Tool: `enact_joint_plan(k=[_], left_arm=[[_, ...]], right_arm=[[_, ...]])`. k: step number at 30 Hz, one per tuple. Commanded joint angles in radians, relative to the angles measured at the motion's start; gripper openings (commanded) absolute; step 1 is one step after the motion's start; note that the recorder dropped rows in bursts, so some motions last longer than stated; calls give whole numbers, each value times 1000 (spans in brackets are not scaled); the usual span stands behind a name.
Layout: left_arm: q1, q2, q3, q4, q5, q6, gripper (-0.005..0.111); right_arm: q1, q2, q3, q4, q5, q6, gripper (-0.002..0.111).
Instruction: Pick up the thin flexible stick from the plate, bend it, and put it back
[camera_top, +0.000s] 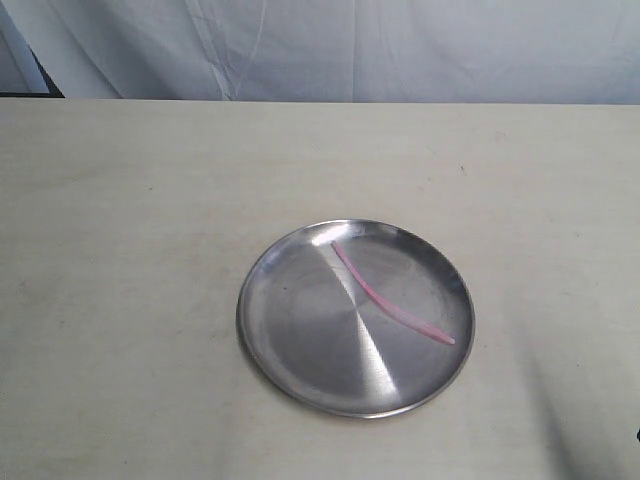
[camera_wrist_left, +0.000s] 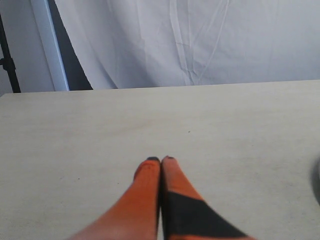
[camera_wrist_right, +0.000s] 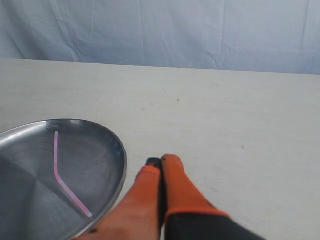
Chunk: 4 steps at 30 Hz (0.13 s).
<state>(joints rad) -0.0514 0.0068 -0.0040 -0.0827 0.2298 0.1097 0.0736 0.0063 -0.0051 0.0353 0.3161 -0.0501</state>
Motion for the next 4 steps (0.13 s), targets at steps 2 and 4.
enact_joint_plan(k=[2, 4], left_arm=[[2, -7, 4, -5, -5, -1, 0], [2, -7, 4, -5, -5, -1, 0]], right_arm=[[-6, -6, 5, 0, -10, 0, -1], [-6, -6, 5, 0, -10, 0, -1]])
